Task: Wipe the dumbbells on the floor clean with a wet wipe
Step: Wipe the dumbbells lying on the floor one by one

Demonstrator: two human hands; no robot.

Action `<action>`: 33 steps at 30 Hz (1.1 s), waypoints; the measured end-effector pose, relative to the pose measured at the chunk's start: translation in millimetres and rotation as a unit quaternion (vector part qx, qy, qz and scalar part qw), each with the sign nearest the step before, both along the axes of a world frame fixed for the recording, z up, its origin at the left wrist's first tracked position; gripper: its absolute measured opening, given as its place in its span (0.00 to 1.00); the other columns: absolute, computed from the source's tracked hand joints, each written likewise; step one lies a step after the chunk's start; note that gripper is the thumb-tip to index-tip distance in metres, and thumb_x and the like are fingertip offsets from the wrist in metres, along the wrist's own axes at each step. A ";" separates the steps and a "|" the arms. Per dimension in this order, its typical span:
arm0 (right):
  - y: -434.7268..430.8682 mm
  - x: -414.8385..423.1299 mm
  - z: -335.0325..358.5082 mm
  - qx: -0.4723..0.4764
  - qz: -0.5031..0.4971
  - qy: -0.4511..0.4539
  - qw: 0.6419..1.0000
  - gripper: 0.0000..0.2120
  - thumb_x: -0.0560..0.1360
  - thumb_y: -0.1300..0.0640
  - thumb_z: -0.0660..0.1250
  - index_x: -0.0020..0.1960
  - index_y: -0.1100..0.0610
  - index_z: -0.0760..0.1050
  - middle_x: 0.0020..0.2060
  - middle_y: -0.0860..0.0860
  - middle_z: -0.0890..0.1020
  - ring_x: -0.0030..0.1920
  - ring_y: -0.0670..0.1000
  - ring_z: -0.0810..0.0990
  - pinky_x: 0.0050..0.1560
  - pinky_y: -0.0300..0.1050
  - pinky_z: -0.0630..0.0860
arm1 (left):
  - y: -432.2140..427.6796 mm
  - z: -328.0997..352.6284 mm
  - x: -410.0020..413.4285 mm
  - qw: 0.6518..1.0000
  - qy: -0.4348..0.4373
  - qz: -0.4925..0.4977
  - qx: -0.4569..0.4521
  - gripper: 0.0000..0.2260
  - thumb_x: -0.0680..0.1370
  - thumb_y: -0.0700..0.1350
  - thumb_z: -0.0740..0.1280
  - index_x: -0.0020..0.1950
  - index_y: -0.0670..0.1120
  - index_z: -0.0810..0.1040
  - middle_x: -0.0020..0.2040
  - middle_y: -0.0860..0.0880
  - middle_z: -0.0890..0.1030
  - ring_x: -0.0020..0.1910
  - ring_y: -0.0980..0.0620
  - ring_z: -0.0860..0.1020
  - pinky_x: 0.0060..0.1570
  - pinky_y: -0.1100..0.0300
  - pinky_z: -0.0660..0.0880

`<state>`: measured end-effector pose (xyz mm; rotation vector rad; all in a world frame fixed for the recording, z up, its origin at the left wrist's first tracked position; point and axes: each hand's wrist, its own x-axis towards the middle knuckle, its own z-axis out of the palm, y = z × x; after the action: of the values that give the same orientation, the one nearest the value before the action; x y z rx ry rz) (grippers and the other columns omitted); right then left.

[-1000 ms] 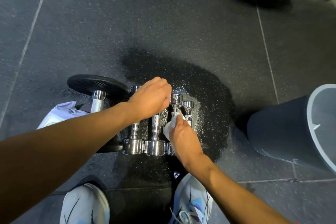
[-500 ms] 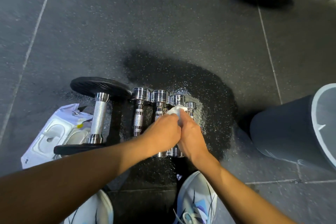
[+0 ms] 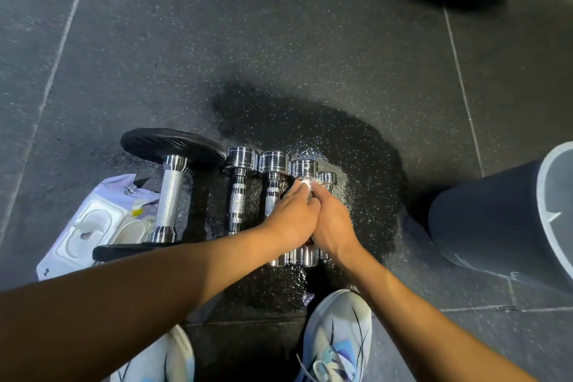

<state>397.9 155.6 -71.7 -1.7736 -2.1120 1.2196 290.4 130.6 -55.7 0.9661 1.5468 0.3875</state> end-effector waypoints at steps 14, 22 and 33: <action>-10.2 2.2 -11.3 0.070 0.100 -0.010 0.992 0.08 0.82 0.60 0.63 0.60 0.59 0.73 0.50 0.54 0.82 0.52 0.52 0.82 0.60 0.46 0.78 | -7.4 -3.9 9.2 0.991 -0.078 0.105 -0.030 0.26 0.83 0.53 0.49 0.81 0.51 0.61 0.81 0.50 0.63 0.80 0.49 0.61 0.80 0.47 0.57; 8.9 -6.8 -4.2 0.034 0.050 -0.046 0.997 0.06 0.80 0.68 0.61 0.54 0.61 0.74 0.42 0.52 0.80 0.39 0.51 0.78 0.32 0.28 0.69 | -2.7 -9.5 -0.3 0.991 -0.101 0.089 -0.017 0.24 0.87 0.48 0.48 0.84 0.48 0.49 0.84 0.52 0.51 0.81 0.56 0.50 0.72 0.64 0.45; -5.5 1.9 4.8 0.106 0.042 -0.032 0.993 0.23 0.83 0.60 0.63 0.77 0.60 0.66 0.74 0.54 0.71 0.76 0.55 0.66 0.79 0.50 0.61 | -9.0 0.1 7.1 0.999 -0.015 0.016 0.046 0.25 0.86 0.53 0.46 0.84 0.53 0.47 0.84 0.57 0.47 0.81 0.60 0.45 0.81 0.53 0.45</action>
<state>399.8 150.1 -66.9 -1.6694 -2.2757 0.9264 297.5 121.6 -55.6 1.0028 1.5303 0.4983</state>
